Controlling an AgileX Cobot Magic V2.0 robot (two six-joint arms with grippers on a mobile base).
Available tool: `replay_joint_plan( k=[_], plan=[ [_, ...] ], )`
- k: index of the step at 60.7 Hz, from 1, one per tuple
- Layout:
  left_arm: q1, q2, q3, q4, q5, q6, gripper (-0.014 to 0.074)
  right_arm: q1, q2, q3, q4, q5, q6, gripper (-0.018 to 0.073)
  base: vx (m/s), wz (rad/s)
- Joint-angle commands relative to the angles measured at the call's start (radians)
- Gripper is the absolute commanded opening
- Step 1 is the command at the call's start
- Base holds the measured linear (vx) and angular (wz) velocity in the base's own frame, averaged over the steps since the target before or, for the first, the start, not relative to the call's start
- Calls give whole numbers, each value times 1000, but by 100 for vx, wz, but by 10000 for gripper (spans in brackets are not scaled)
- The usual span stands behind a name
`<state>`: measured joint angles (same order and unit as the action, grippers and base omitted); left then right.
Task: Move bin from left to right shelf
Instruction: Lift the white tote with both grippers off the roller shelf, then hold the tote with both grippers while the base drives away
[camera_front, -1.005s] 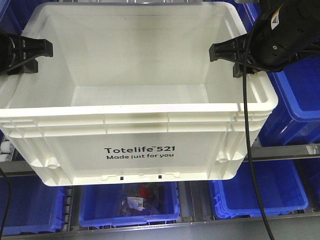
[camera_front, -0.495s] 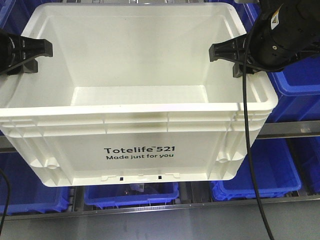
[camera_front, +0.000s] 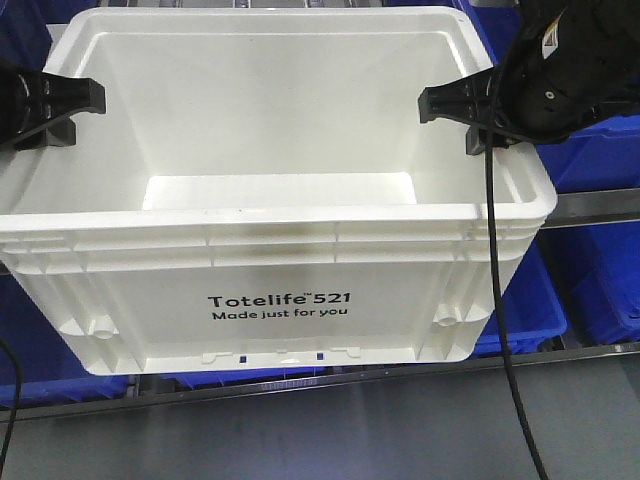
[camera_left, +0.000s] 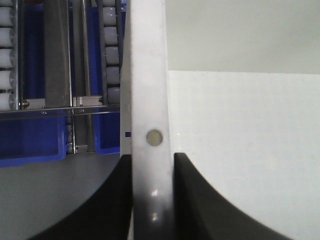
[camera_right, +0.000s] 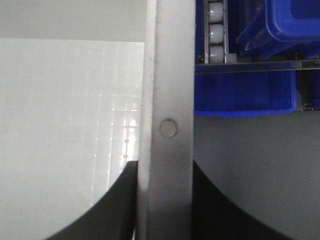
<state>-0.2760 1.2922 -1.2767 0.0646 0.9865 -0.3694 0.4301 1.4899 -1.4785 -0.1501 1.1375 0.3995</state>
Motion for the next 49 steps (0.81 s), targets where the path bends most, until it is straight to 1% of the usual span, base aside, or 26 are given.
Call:
replay_joint_plan(
  k=[1, 49],
  plan=[
    [-7, -47, -40, 30, -97, 18, 55, -5, -52, -38, -62, -89, 2, 31, -13, -16],
    [-7, -47, -40, 30, -97, 18, 55, -5, -52, -38, -62, -89, 2, 31, -6, -17]
  ],
)
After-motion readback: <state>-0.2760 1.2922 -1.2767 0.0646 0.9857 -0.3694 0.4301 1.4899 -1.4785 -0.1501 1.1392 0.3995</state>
